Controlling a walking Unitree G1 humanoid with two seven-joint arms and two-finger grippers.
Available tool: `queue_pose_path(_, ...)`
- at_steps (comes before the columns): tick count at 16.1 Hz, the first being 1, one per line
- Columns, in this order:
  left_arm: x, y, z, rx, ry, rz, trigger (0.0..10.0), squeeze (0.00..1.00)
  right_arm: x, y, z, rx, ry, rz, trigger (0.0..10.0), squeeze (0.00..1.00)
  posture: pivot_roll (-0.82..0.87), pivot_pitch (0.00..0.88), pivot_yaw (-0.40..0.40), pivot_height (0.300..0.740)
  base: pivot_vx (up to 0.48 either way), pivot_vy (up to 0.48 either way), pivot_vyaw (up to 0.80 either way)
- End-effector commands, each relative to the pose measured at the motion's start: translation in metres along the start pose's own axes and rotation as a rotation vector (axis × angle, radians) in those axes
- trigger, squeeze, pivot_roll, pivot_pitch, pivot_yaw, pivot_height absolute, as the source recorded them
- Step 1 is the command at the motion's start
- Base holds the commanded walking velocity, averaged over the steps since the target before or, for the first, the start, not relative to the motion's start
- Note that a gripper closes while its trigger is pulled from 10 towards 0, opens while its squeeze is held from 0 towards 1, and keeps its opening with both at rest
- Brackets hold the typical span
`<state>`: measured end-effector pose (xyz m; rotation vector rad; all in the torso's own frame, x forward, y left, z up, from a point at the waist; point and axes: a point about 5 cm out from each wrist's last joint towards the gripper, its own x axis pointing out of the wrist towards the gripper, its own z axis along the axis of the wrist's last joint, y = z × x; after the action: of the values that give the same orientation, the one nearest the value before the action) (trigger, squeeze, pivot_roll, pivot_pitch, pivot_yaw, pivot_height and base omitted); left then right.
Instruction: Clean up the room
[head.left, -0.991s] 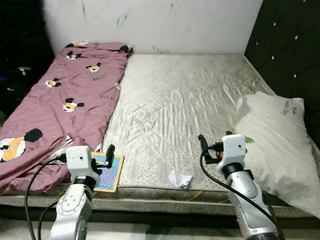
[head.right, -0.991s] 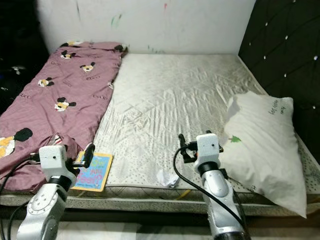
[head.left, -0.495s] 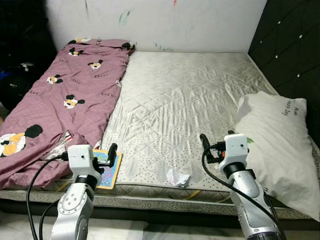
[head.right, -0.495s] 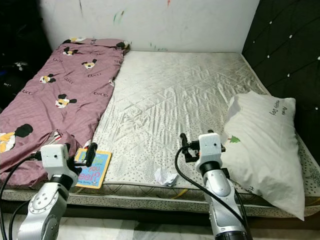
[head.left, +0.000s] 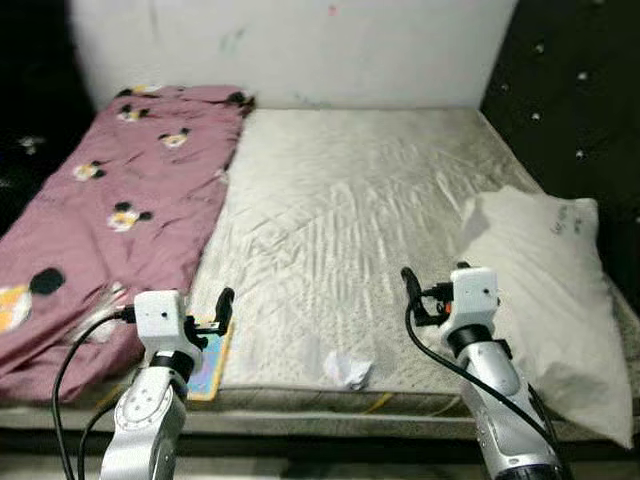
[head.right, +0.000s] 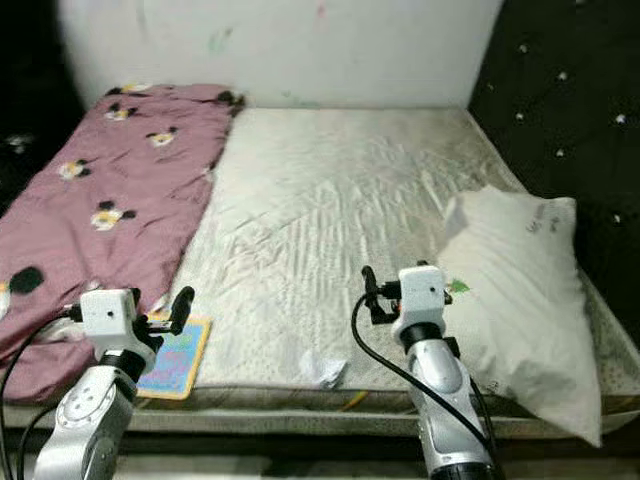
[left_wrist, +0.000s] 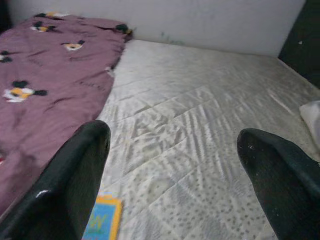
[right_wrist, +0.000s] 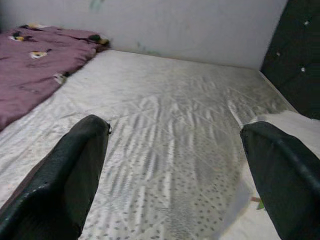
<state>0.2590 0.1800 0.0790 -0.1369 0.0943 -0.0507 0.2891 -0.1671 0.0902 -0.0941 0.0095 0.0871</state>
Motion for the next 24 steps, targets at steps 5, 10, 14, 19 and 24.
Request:
queue_pose_path(5, -0.0007, 0.003, 0.002, 0.019, 0.003, 0.0, 10.0, 0.0, 0.0028, -0.0001, 0.0015, 0.014, 0.005, -0.004, 10.0, 0.0, 0.03, 0.015, 0.004, 0.74, 0.172, 0.0, 0.0)
queue_pose_path(10, 0.0, 0.0032, 0.0007, 0.023, 0.013, 0.01, 10.0, 0.0, 0.0034, -0.0004, 0.0005, 0.011, 0.012, -0.001, 10.0, 0.0, 0.03, 0.007, 0.003, 0.74, 0.0, 0.0, 0.0)
queue_pose_path(14, 0.0, 0.0031, 0.0001, 0.017, 0.016, 0.017, 10.0, 0.0, 0.004, -0.0005, -0.0001, 0.009, 0.019, 0.003, 10.0, 0.0, 0.04, 0.002, -0.001, 0.74, 0.0, 0.0, -0.51)
queue_pose_path(19, 0.0005, 0.0026, -0.0006, 0.008, 0.02, 0.011, 10.0, 0.0, 0.0049, 0.001, -0.0009, 0.004, 0.025, 0.016, 10.0, 0.0, 0.04, 0.002, -0.001, 0.74, 0.0, 0.288, -0.13)
queue_pose_path(24, 0.001, 0.0029, -0.0005, 0.009, 0.024, 0.015, 10.0, 0.0, 0.0051, 0.0005, -0.0008, 0.007, 0.026, 0.014, 10.0, 0.0, 0.04, 0.007, -0.002, 0.74, 0.0, 0.467, 0.0)
